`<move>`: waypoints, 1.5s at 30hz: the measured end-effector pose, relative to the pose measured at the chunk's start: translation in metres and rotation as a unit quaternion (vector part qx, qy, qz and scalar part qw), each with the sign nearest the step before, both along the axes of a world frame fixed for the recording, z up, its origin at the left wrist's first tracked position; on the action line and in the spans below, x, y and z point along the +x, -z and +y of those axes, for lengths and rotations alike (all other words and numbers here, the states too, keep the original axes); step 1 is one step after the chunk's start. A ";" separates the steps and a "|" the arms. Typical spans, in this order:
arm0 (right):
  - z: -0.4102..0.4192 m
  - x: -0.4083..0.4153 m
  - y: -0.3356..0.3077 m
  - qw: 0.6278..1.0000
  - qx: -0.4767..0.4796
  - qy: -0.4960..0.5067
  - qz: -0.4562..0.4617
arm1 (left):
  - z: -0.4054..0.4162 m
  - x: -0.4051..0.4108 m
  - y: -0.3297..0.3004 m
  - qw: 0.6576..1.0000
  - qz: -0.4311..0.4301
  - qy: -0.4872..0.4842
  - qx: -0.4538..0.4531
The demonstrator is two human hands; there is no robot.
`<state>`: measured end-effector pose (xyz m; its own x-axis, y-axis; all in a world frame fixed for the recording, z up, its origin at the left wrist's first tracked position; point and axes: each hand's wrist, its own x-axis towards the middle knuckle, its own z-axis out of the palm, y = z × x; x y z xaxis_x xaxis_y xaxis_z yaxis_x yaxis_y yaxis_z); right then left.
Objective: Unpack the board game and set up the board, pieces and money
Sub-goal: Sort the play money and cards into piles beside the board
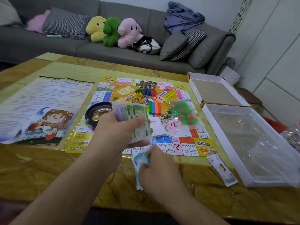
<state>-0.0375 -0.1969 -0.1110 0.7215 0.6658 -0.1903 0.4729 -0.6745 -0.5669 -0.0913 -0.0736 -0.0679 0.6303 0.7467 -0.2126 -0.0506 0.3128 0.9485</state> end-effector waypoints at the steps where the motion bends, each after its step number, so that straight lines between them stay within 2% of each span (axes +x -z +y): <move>1: 0.000 -0.003 -0.002 1.000 -0.015 -0.006 -0.023 | 0.000 -0.001 0.000 1.000 0.001 -0.001 0.000; 6: 0.001 -0.008 -0.007 0.970 -0.124 -0.085 -0.192 | 0.001 -0.002 -0.003 1.000 -0.005 0.002 -0.007; 9: 0.002 -0.008 -0.011 0.950 -0.176 -0.112 -0.233 | -0.001 -0.002 -0.004 1.000 -0.003 -0.001 -0.008; 12: -0.004 -0.001 -0.016 0.951 -0.139 -0.143 -0.236 | -0.001 -0.001 -0.004 1.000 0.003 -0.004 -0.004; 15: -0.014 0.014 -0.024 0.954 -0.074 -0.241 -0.165 | 0.001 0.000 -0.003 1.000 0.011 -0.011 0.014; 17: -0.020 0.024 -0.027 0.941 -0.078 -0.307 -0.118 | 0.001 -0.001 -0.003 1.000 0.010 -0.005 0.021; 20: -0.025 0.031 -0.018 0.924 -0.089 -0.347 -0.136 | -0.001 -0.001 -0.002 1.000 0.008 0.003 0.016; 32: -0.029 0.026 -0.009 0.937 -0.058 -0.309 -0.153 | -0.010 0.004 -0.001 1.000 0.016 0.012 0.021; 34: -0.034 0.032 -0.016 0.955 -0.044 -0.263 -0.132 | -0.009 0.006 -0.002 1.000 0.013 0.013 0.016; 38: -0.044 0.057 -0.026 0.987 -0.018 -0.104 -0.118 | -0.011 0.007 -0.003 0.999 0.009 0.042 -0.029; 40: -0.051 0.071 -0.028 0.995 0.085 -0.017 -0.053 | -0.015 0.007 -0.002 0.996 0.008 0.076 -0.055; 41: -0.054 0.077 -0.031 0.987 0.160 0.016 0.014 | -0.019 0.008 -0.002 0.994 0.007 0.093 -0.063; 43: -0.058 0.082 -0.038 0.939 0.292 0.023 0.178 | -0.025 0.009 0.000 0.989 0.004 0.126 -0.076; 45: -0.060 0.081 -0.042 0.906 0.347 -0.016 0.241 | -0.032 0.011 0.001 0.983 -0.006 0.163 -0.082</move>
<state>0.0439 -0.2569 -0.0686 0.6446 0.7645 -0.0062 0.0697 -0.0668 -0.9953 -0.0805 -0.1059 -0.0687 0.8337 0.4607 -0.3046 0.0674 0.4625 0.8841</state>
